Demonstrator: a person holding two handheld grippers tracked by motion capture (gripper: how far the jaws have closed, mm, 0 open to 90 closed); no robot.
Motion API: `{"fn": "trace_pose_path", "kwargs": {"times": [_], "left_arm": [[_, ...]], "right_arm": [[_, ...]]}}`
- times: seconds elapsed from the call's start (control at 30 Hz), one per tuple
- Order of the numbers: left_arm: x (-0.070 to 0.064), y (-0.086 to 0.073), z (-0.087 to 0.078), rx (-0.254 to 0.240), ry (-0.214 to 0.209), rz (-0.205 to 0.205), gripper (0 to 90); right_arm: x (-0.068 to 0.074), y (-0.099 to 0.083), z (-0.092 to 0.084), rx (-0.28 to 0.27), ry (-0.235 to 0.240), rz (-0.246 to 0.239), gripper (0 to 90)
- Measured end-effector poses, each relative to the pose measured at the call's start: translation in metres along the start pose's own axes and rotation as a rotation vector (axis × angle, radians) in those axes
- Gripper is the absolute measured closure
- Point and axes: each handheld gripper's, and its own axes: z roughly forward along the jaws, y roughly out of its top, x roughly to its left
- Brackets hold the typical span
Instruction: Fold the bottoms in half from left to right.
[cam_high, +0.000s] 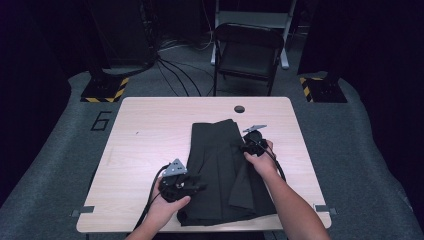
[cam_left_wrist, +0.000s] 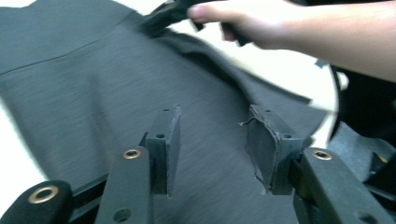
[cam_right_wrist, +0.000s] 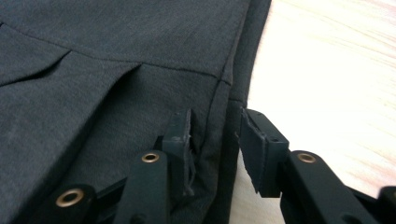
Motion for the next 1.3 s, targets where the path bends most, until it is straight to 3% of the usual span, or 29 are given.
{"fn": "trace_pose_path", "kwargs": {"times": [0.1,0.23,0.5,0.57,0.87,0.97,1.0,1.07,1.2,1.23,1.3], "left_arm": [[0.014,-0.012,-0.006,0.016,0.046,-0.028,54.0],[0.019,-0.027,-0.002,0.060,0.029,-0.046,54.2],[0.002,-0.039,0.008,0.068,-0.020,-0.041,54.3],[-0.003,-0.042,0.014,0.095,-0.034,-0.020,54.2],[-0.008,-0.050,0.026,0.139,-0.048,-0.014,52.6],[-0.010,-0.051,0.029,0.153,-0.055,-0.003,51.7],[-0.010,-0.051,0.031,0.160,-0.051,0.017,50.5],[-0.010,-0.051,0.032,0.168,-0.060,0.020,50.0],[-0.009,-0.050,0.032,0.168,-0.067,0.023,49.6],[-0.008,-0.048,0.031,0.151,-0.065,0.027,49.6],[-0.008,-0.045,0.028,0.134,-0.066,0.009,49.4]], "right_arm": [[-0.002,-0.002,-0.006,0.003,0.005,-0.014,60.8],[-0.003,-0.006,-0.013,-0.005,0.007,-0.010,60.6],[-0.006,-0.022,-0.031,-0.014,0.016,-0.026,59.7],[-0.008,-0.026,-0.035,-0.010,0.018,-0.016,59.1],[-0.010,-0.037,-0.055,-0.024,0.034,-0.021,57.9],[-0.006,-0.039,-0.064,-0.052,0.040,-0.024,56.3],[0.000,-0.040,-0.075,-0.060,0.060,-0.021,55.1],[0.005,-0.042,-0.083,-0.082,0.082,-0.068,54.3],[0.021,-0.045,-0.091,-0.094,0.090,-0.116,53.1],[0.033,-0.049,-0.093,-0.084,0.086,-0.148,52.8],[0.039,-0.054,-0.094,-0.073,0.073,-0.175,52.8]]}}
